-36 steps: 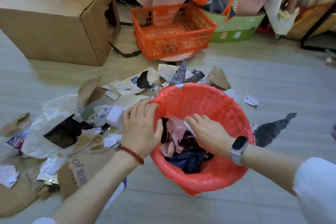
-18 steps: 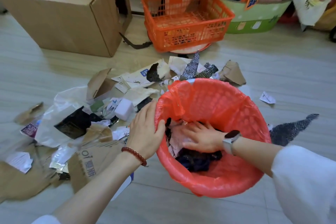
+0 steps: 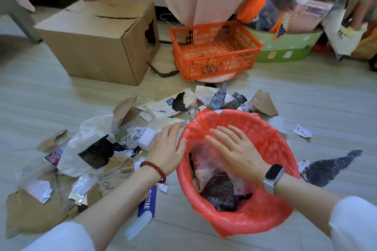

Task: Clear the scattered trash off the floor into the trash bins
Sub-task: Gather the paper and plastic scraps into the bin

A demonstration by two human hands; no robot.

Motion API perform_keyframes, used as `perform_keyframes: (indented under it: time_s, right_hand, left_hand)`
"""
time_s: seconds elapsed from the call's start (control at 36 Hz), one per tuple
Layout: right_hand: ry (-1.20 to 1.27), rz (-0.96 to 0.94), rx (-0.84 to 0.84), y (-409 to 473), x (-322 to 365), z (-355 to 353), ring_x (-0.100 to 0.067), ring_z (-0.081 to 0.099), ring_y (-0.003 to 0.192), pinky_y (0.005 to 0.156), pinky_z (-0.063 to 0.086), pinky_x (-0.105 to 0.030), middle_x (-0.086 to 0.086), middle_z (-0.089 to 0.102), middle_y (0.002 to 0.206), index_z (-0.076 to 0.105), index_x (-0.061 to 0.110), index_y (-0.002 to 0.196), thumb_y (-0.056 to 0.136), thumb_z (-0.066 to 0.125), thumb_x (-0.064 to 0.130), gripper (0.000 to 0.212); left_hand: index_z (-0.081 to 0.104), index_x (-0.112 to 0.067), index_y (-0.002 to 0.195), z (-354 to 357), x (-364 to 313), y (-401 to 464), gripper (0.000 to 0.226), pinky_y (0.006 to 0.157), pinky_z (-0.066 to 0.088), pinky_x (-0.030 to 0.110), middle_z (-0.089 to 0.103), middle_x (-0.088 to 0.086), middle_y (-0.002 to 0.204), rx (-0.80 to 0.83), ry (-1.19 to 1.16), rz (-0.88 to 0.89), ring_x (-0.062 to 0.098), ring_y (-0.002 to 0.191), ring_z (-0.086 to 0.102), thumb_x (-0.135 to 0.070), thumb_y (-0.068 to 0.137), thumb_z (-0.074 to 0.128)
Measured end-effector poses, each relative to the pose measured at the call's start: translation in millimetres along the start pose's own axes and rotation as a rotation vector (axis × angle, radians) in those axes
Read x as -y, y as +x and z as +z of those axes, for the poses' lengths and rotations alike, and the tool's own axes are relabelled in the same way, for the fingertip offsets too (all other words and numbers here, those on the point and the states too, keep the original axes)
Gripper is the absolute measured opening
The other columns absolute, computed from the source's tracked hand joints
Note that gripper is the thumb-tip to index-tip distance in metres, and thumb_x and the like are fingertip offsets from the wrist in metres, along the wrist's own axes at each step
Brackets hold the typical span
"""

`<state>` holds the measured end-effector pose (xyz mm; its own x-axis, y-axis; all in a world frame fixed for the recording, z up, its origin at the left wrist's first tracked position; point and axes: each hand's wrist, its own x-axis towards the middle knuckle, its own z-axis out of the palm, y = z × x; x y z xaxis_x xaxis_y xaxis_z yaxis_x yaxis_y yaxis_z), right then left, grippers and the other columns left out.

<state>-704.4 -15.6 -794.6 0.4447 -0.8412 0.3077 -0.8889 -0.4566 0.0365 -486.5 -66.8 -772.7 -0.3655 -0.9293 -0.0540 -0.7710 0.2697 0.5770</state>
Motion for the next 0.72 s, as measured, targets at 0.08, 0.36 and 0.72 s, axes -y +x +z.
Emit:
perform_keyframes:
  time_s: [0.08,0.36,0.72]
  right_hand:
    - [0.017,0.057,0.459,-0.8,5.2,5.7,-0.033,0.036,0.135,0.109,0.033,-0.046,-0.013,0.035,0.148,0.038,0.021,0.140,0.085,0.040,0.024,0.055]
    - [0.094,0.304,0.089,30.6,35.6,-12.2,-0.029,0.067,0.084,0.062,0.057,-0.035,-0.009,0.070,0.099,0.071,0.012,0.077,0.081,0.039,0.027,0.036]
    - [0.415,0.372,0.360,159.9,165.3,-1.2,-0.015,0.056,0.092,0.080,0.048,-0.035,-0.001,0.059,0.111,0.052,0.017,0.124,0.095,0.042,0.024,0.031]
  left_hand:
    - [0.034,-0.016,0.138,-8.7,6.8,1.3,0.058,0.105,0.034,0.044,0.037,0.004,0.139,0.042,0.020,-0.002,0.024,0.128,0.038,-0.043,0.087,0.029]
    - [0.037,-0.012,0.137,-44.8,49.6,-1.5,0.046,0.107,0.032,0.039,0.037,0.007,0.138,-0.018,-0.031,0.068,0.022,0.129,0.036,-0.023,0.093,0.047]
    - [0.055,-0.010,0.120,-100.4,171.6,-28.8,0.030,0.088,0.037,0.024,0.054,0.008,0.121,-0.010,-0.097,-0.016,0.020,0.111,0.050,-0.020,0.094,0.045]
